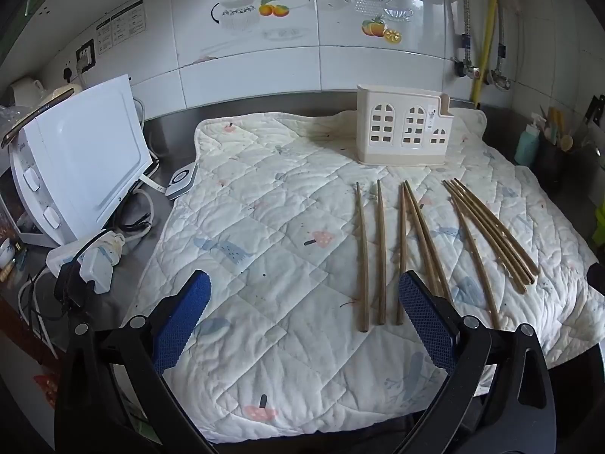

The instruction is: Organize utensils

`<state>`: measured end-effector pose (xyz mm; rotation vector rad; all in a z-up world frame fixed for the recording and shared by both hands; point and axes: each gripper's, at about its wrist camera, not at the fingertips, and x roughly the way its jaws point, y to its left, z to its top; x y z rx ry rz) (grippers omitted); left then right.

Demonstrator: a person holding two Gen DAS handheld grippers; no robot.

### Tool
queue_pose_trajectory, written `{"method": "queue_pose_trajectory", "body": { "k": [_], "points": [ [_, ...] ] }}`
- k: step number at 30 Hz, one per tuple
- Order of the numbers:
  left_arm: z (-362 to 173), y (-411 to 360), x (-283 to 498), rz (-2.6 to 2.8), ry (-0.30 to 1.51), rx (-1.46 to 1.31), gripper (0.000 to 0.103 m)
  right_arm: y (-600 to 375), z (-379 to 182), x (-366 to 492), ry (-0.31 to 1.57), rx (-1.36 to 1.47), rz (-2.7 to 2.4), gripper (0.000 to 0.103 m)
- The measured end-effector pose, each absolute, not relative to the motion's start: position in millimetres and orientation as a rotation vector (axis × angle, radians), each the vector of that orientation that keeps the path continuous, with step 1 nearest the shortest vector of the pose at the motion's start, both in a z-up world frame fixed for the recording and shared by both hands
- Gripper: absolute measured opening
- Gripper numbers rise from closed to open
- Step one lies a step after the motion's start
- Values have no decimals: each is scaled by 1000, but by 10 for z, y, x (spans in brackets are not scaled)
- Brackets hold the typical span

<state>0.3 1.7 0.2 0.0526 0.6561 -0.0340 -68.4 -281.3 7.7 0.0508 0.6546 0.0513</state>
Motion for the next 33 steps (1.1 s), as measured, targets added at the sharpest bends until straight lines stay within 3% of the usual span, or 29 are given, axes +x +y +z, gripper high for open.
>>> {"method": "queue_pose_trajectory", "body": {
  "k": [33],
  "points": [
    [-72, -43, 42, -63, 678, 64, 98, -2831, 36, -640, 658, 60, 42, 97]
  ]
}}
